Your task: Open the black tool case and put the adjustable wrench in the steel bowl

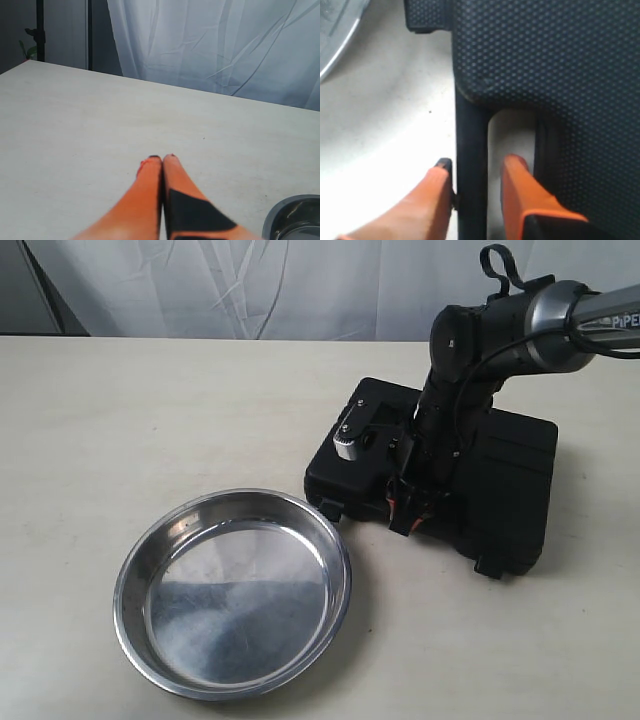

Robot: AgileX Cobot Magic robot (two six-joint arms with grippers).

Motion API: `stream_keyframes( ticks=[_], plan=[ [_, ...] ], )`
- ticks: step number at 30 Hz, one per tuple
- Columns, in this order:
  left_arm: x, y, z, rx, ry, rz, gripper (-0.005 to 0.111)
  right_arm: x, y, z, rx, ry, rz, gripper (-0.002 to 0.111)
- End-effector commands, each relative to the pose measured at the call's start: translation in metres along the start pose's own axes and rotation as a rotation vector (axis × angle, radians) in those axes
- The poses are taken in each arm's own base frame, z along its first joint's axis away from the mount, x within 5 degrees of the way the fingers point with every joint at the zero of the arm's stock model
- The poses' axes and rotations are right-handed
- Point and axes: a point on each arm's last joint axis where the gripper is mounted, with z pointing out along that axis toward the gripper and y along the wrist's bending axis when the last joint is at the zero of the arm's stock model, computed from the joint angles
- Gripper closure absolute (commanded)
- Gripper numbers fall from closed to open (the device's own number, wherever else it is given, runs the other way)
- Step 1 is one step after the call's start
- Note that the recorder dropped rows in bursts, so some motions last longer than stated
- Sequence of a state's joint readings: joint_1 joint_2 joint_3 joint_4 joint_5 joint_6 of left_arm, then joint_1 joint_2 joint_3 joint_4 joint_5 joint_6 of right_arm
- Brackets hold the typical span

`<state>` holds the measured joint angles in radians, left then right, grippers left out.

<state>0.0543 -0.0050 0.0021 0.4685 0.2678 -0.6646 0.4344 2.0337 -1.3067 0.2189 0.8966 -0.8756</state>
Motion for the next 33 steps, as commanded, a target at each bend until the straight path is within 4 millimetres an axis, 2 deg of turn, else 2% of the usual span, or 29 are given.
stream_keyframes(
  ticks=[1,3,12,33],
  plan=[
    [-0.001,-0.001,0.000,0.010,-0.003,0.001,0.106,0.000,-0.002,-0.001,0.009,0.001,-0.005,0.102],
    [-0.001,-0.001,0.000,0.010,-0.003,0.001,0.106,0.000,-0.003,-0.001,0.016,-0.005,-0.005,0.109],
    [-0.001,-0.001,0.000,0.010,-0.003,0.001,0.106,0.000,-0.003,-0.002,0.023,-0.004,-0.009,0.109],
    [-0.001,-0.001,0.000,0.010,-0.003,0.001,0.106,-0.003,0.005,-0.056,0.133,-0.097,-0.045,0.109]
  ],
)
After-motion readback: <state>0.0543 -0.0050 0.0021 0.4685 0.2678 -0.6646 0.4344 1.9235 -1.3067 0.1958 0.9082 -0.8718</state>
